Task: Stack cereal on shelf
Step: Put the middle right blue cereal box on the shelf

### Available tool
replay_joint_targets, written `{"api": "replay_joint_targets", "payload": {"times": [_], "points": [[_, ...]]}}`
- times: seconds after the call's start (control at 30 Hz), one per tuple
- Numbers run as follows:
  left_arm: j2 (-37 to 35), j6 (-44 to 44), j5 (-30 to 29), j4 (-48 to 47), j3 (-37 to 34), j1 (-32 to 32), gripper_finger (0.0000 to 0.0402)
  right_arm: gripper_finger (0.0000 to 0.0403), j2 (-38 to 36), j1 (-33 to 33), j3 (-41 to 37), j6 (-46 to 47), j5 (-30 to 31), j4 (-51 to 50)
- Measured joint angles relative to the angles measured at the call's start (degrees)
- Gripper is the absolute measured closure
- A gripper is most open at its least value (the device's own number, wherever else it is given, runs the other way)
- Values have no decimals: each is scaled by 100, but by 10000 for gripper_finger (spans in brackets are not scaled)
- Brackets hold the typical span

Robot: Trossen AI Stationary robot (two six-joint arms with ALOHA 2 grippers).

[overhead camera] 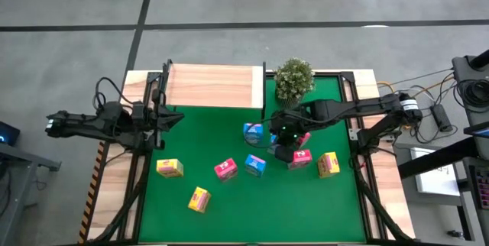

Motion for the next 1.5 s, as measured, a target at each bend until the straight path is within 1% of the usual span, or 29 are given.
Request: {"api": "replay_joint_targets", "payload": {"times": [0.2,0.33,0.47,0.6,0.7,0.77,0.83,0.97,1.2,1.3,1.5], "points": [[85,-47,0,-2,-4,0,402,392,-2,-2,0,188,94,40],[105,-50,1,-4,-2,1,402,370,-2,-2,0,162,160,24],[105,-121,2,-2,-2,0,402,319,2,-1,0,-49,160,-1],[101,-161,2,-2,-4,0,402,250,40,0,0,-140,185,-142],[103,-161,2,-4,-4,0,402,201,74,31,-13,-349,365,-327],[103,-161,2,-4,-4,2,402,177,104,90,-55,-482,379,-482],[103,-162,2,-4,-7,1,402,163,146,164,-103,-482,577,-481],[103,-161,2,-7,-7,2,402,153,221,262,-202,-349,1088,-499],[106,-161,4,-17,-7,2,402,151,234,273,-307,278,1106,-437],[106,-161,4,-17,-7,2,402,151,232,273,-340,438,1123,-385],[108,-161,4,-15,-9,2,402,151,229,273,-507,579,1353,-332]]}}
